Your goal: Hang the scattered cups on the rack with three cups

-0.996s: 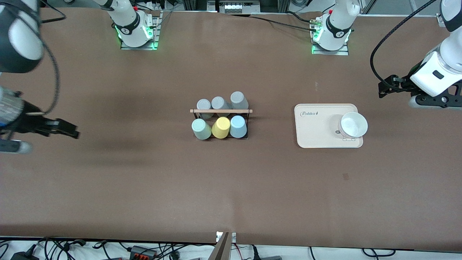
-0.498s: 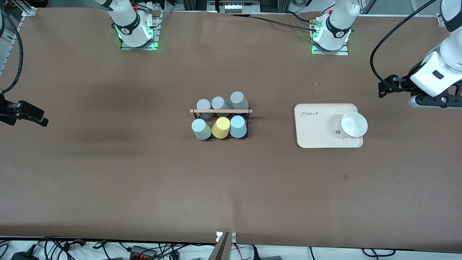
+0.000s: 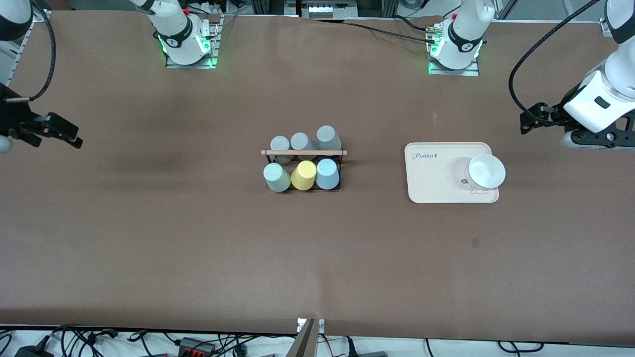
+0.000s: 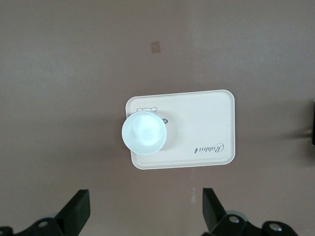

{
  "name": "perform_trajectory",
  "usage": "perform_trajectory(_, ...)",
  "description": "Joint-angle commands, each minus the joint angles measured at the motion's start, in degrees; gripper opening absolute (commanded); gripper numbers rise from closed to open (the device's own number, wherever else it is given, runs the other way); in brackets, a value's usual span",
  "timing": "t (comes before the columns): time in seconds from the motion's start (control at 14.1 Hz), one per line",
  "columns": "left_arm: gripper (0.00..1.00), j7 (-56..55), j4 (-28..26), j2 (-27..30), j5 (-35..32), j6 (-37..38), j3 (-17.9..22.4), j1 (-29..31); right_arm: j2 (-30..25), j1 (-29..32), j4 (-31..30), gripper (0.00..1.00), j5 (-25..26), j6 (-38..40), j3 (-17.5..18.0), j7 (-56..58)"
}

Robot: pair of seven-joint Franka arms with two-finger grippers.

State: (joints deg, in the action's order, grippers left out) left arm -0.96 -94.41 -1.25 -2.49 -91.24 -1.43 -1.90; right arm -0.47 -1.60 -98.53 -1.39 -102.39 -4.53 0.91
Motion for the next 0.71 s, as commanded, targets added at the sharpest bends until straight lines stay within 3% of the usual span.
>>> perform_trajectory(0.0, 1.0, 1.13, 0.81, 0.28, 0.64, 1.06, 0.64, -0.47, -1.91, 0.11, -2.38, 1.0, 0.6, -1.15, 0.49, 0.93)
perform_trajectory(0.64, 1.0, 1.04, 0.98, 0.28, 0.64, 1.06, 0.64, -0.65, -1.81, 0.11, -1.14, 1.0, 0.51, 1.05, 1.02, 1.01)
